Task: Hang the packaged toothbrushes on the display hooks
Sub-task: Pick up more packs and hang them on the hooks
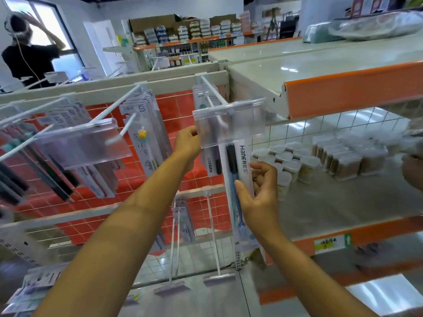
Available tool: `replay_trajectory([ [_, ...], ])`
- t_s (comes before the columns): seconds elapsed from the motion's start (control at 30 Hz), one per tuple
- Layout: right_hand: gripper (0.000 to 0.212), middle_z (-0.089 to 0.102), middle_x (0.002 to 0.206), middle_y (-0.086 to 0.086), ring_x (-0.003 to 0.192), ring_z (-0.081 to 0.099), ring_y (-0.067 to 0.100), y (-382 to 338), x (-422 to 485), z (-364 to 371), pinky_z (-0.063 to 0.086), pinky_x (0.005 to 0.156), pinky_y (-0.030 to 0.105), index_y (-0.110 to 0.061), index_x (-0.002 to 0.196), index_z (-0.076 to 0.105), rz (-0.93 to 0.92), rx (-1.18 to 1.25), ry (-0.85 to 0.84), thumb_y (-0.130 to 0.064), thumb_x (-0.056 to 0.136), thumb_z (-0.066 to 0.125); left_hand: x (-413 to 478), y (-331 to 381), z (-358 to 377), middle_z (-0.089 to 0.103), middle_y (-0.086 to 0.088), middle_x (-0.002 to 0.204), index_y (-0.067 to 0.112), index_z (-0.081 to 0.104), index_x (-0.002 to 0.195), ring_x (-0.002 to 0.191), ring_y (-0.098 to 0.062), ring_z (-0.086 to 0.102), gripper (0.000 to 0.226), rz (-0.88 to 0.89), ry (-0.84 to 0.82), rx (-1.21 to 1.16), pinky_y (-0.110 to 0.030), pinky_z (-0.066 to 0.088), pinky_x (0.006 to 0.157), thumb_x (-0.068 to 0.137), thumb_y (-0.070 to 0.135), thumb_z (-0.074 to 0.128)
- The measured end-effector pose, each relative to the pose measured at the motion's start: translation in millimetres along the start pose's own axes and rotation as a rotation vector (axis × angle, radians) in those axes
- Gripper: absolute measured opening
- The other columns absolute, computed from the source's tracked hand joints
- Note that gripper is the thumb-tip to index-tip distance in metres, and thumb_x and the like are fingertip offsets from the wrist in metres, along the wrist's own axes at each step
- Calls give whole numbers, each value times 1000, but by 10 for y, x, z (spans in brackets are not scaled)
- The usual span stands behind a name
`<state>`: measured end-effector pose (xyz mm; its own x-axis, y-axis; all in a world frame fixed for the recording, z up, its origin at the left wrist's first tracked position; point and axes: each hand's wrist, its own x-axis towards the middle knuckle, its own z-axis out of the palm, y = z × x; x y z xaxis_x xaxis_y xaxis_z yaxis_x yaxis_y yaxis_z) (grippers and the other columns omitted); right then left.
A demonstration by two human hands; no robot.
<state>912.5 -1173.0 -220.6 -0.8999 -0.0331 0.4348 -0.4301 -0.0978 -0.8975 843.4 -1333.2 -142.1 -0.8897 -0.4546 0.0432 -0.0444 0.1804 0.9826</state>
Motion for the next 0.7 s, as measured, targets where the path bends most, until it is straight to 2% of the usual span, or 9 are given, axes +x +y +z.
replay_trajectory([
  [0.13,39,62,104,3,95,66,13,-10,-56,17,58,82,35,-34,107,41,29,21,-20,-8,88,64,-92,-150,-47,59,10,80,14,60,86,86,-13,58,8,24,89,88,-19,43,66,92,14,66],
  [0.17,39,62,105,2,95,66,10,-26,-72,28,58,81,30,-32,107,41,40,31,-33,-7,89,63,-141,-190,-77,62,8,83,13,63,95,85,-11,60,7,50,105,117,-18,45,67,91,16,68],
  [0.2,38,62,107,2,96,66,9,-41,-91,54,57,80,26,-30,109,42,52,36,-48,-6,89,63,-174,-249,-124,66,6,91,11,65,107,90,-12,62,18,73,107,162,-19,47,71,90,18,69],
  [0.27,36,61,109,1,98,65,7,-50,-107,84,57,79,23,-25,111,43,63,28,-71,-6,89,63,-260,-330,-185,67,0,113,11,60,125,105,-16,62,39,100,113,261,-29,52,87,89,24,70],
  [0.33,36,59,108,-3,98,64,8,-48,-143,147,57,79,24,-25,112,43,71,7,-109,-6,88,63,-391,-374,-269,62,-4,122,9,53,132,111,-18,59,46,111,121,275,-37,50,97,90,24,68],
  [0.43,36,57,107,-6,97,61,7,-50,-228,279,54,78,18,-26,110,43,60,-23,-152,-6,88,63,-600,-380,-440,62,-7,125,8,54,131,112,-18,58,36,167,106,266,-36,49,99,96,17,58],
  [0.53,28,56,102,-8,94,59,2,-53,-325,434,48,73,9,-20,108,45,34,-63,-197,-1,91,57,-809,-341,-697,64,-3,113,9,56,127,100,-12,59,31,291,55,317,-16,50,83,97,5,48],
  [0.63,26,56,97,-13,87,57,-9,-82,-437,586,45,70,6,-21,104,47,27,-73,-244,3,94,50,-1000,-282,-955,68,-3,105,8,60,120,95,-10,62,38,432,66,430,-7,47,80,89,-5,43],
  [0.7,27,57,99,-11,87,57,-11,-96,-507,677,44,70,5,-20,104,48,21,-62,-261,5,93,48,-1128,-233,-1088,69,-6,106,5,62,117,96,-12,62,45,498,73,500,-5,44,83,80,0,37],
])
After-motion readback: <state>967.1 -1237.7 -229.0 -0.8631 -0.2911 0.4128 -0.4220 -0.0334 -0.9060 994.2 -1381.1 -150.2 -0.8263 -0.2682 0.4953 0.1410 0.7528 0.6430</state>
